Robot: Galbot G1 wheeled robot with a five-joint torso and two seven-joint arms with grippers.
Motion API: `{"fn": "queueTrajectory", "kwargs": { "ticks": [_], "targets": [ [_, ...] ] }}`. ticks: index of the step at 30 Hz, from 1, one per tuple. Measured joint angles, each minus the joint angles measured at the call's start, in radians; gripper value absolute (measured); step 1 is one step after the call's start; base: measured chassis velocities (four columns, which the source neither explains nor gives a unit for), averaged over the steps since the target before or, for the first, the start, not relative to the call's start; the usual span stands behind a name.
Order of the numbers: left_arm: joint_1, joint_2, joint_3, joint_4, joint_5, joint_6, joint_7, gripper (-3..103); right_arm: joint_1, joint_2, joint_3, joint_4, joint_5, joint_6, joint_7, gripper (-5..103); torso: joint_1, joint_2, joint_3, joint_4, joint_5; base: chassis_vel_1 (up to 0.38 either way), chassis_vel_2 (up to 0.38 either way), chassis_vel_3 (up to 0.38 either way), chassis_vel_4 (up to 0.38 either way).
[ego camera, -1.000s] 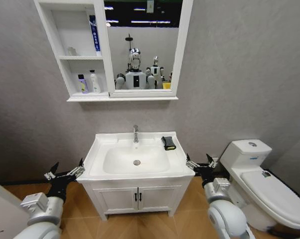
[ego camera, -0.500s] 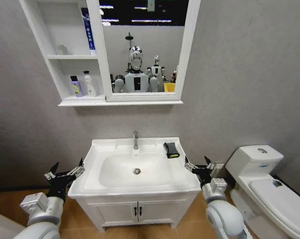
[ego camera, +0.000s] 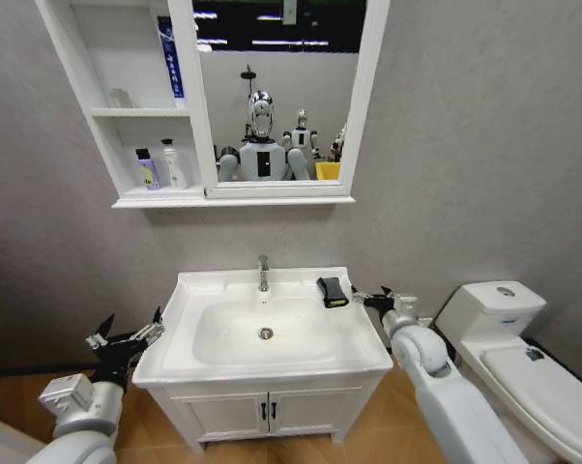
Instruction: Move facial cleanser and shampoo from washbasin to cabinet, then wipe washbasin with towel.
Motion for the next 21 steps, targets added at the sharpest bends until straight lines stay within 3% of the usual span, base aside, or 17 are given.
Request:
{"fn": "queueTrajectory", "kwargs": {
  "ticks": [5, 9, 11, 21],
  "targets": [
    [0.000, 0.000, 0.000, 0.000, 0.000, 0.000, 0.000, 100, 0.119, -0.008, -0.106, -0.111, 0.054, -0.022, 0.007, 100, 0.000, 0.000, 0.000, 0.0002, -0.0002, 0.000, 0.000, 0.000, 0.000],
    [0.000, 0.000, 0.000, 0.000, 0.000, 0.000, 0.001, 100, 0.211, 0.023, -0.183, -0.192, 0.093, -0.042, 0.024, 100, 0.000, 0.000, 0.000, 0.0003, -0.0005, 0.000, 0.000, 0.000, 0.000],
    [0.000, 0.000, 0.000, 0.000, 0.000, 0.000, 0.000, 100, 0.285, 0.077, -0.238, -0.273, 0.109, -0.064, 0.064, 100, 0.000, 0.000, 0.000, 0.0008, -0.0003, 0.000, 0.000, 0.000, 0.000],
    [0.000, 0.000, 0.000, 0.000, 0.000, 0.000, 0.000, 100, 0.364, 0.118, -0.275, -0.393, 0.152, -0.088, 0.128, 100, 0.000, 0.000, 0.000, 0.0001, -0.0003, 0.000, 0.000, 0.000, 0.000]
  ]
}}
